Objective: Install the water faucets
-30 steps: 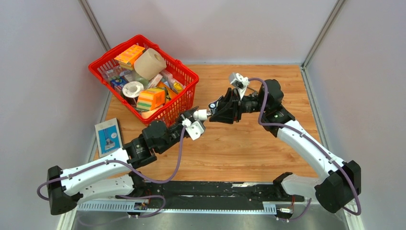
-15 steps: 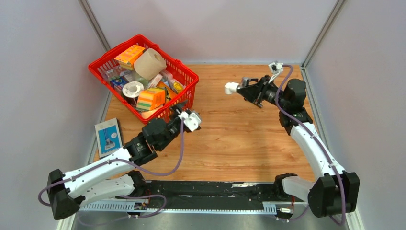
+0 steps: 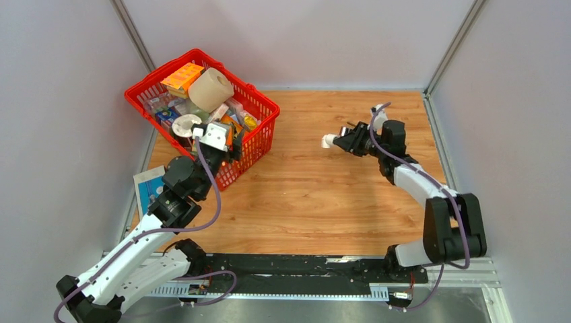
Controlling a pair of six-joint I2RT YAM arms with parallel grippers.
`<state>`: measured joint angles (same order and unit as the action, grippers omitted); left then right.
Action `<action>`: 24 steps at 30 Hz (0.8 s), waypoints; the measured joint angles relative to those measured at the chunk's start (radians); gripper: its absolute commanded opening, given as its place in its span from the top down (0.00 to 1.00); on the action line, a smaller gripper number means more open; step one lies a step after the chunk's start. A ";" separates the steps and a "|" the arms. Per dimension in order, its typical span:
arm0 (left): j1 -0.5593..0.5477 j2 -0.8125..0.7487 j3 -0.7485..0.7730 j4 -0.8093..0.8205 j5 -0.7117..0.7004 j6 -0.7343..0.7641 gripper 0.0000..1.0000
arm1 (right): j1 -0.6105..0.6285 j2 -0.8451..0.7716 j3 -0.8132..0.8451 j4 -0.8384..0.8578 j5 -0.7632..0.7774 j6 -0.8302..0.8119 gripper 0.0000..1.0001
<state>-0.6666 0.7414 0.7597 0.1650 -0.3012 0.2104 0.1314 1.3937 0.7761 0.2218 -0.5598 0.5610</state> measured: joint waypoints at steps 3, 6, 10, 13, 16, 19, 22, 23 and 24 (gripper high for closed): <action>0.017 -0.014 -0.017 0.023 -0.068 -0.016 0.12 | 0.043 0.100 0.000 0.057 0.007 0.045 1.00; 0.034 -0.037 -0.042 0.051 -0.140 -0.027 0.08 | 0.089 0.213 0.025 0.111 0.011 0.100 1.00; 0.049 -0.060 -0.072 0.092 -0.187 -0.029 0.02 | 0.127 0.353 0.090 0.166 0.021 0.161 0.99; 0.054 -0.064 -0.082 0.110 -0.209 -0.029 0.00 | 0.137 0.431 0.147 0.186 0.041 0.192 0.97; 0.055 -0.068 -0.086 0.117 -0.222 -0.029 0.00 | 0.137 0.486 0.185 0.204 0.066 0.214 0.92; 0.055 -0.077 -0.088 0.126 -0.229 -0.029 0.00 | 0.136 0.529 0.211 0.204 0.096 0.228 0.84; 0.055 -0.085 -0.092 0.134 -0.232 -0.029 0.00 | 0.134 0.552 0.227 0.204 0.110 0.246 0.75; 0.056 -0.086 -0.093 0.135 -0.232 -0.029 0.00 | 0.132 0.554 0.230 0.202 0.118 0.249 0.73; 0.056 -0.087 -0.093 0.137 -0.232 -0.029 0.00 | 0.130 0.554 0.232 0.198 0.124 0.251 0.69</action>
<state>-0.6106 0.6544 0.6662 0.3016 -0.5335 0.1814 0.2611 1.9480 1.0084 0.4202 -0.4362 0.8116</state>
